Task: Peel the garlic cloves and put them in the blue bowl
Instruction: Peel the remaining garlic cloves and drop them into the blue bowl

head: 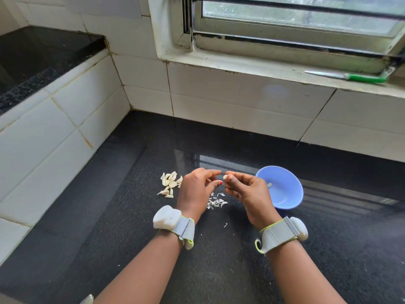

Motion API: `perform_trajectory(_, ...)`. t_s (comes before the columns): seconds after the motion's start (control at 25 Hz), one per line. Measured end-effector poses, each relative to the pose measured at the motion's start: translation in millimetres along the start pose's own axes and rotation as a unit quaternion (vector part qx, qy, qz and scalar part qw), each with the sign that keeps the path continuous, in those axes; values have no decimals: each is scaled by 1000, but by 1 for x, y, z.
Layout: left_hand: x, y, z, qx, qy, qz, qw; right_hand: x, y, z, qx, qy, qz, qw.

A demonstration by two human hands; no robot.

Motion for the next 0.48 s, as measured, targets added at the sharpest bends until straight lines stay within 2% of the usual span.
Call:
perform_trajectory(0.2,1,3,1,66,45,14,997,1,-2,3,6,-9,10,1000)
perform_trajectory(0.32,-1,8,2,94,46,6,994,4,-1,5,21,-9,-15,1000)
perform_trajectory(0.4,-1,8,3,97,39,5,995,-1,-8,4,4,14,-21,1000)
perform_trajectory(0.48,1,4,4,89,28,1,996,-22,-22,1,-43,73,16,996)
Point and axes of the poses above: each hand's wrist, its own z-axis away from the middle knuckle, its own x-axis out of the palm, y = z × x, the point moved 4 cm from there along -z, towards the middle knuckle, and after that the axes turned 1 degree about x, right-handed, at the moved point
